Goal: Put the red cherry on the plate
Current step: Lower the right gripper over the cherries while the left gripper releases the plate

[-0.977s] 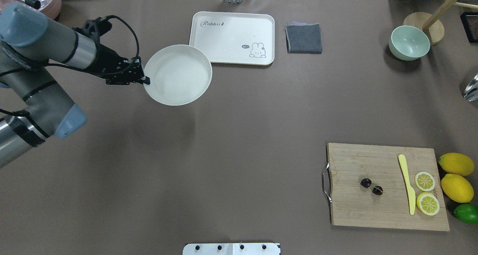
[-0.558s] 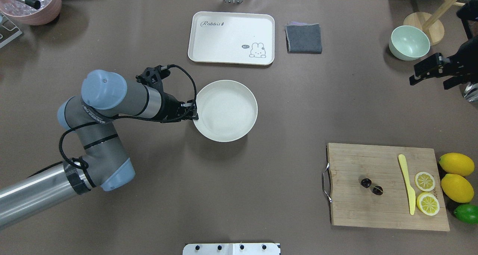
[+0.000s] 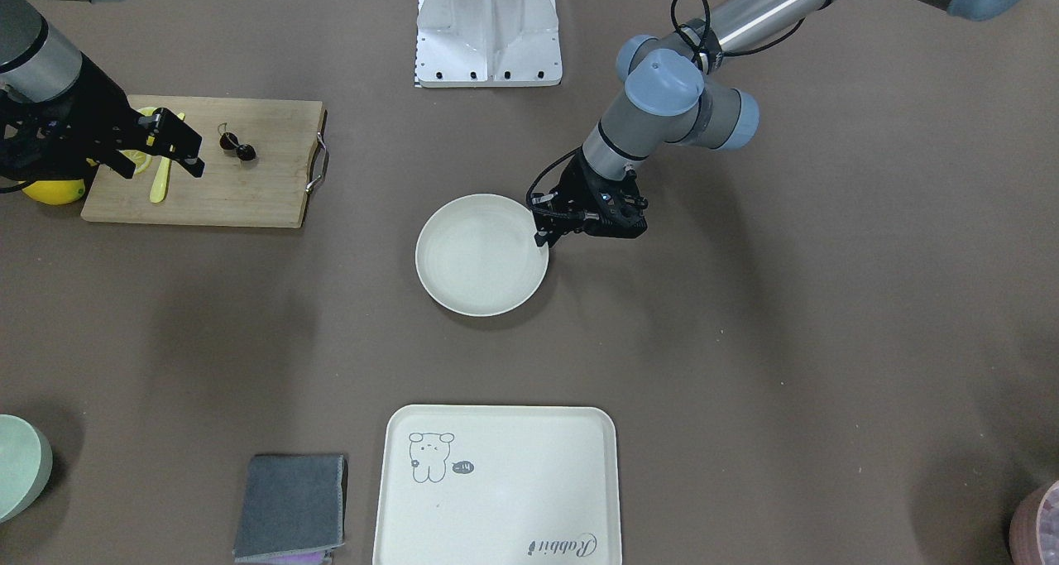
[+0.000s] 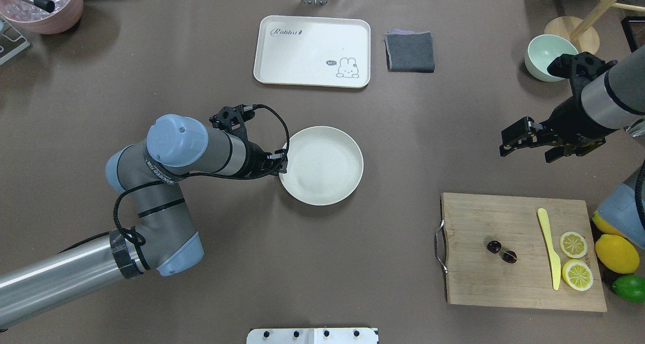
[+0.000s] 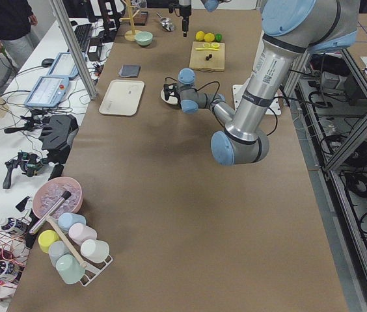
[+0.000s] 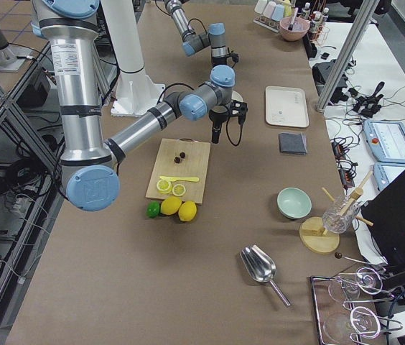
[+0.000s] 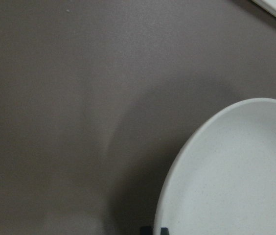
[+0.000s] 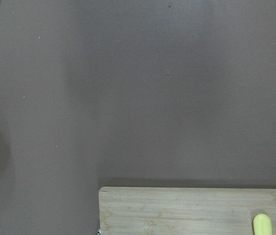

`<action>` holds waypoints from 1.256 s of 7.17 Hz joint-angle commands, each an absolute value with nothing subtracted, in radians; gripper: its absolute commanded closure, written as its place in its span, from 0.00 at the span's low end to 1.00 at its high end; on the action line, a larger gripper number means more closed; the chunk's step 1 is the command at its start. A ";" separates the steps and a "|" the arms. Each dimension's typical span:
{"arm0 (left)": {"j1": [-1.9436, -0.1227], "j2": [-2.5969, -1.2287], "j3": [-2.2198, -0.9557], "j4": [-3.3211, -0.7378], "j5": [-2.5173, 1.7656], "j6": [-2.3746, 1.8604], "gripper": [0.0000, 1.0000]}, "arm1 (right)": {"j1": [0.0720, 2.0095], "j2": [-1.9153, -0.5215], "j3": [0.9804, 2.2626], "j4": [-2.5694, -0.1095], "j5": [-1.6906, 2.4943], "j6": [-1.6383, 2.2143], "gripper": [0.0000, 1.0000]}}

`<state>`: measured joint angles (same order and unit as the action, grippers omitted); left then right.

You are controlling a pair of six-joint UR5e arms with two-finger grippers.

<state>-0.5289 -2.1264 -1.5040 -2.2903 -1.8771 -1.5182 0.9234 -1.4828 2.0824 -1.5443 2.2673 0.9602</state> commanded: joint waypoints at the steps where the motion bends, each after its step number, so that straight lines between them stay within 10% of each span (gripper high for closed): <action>1: -0.557 -2.122 -1.508 -2.287 -1.874 -1.500 0.02 | 0.856 -1.486 2.083 -1.540 2.250 1.004 0.00; 9: -0.683 -2.126 -1.500 -2.214 -1.881 -1.287 0.02 | 0.493 -1.697 2.074 -1.267 1.984 1.229 0.01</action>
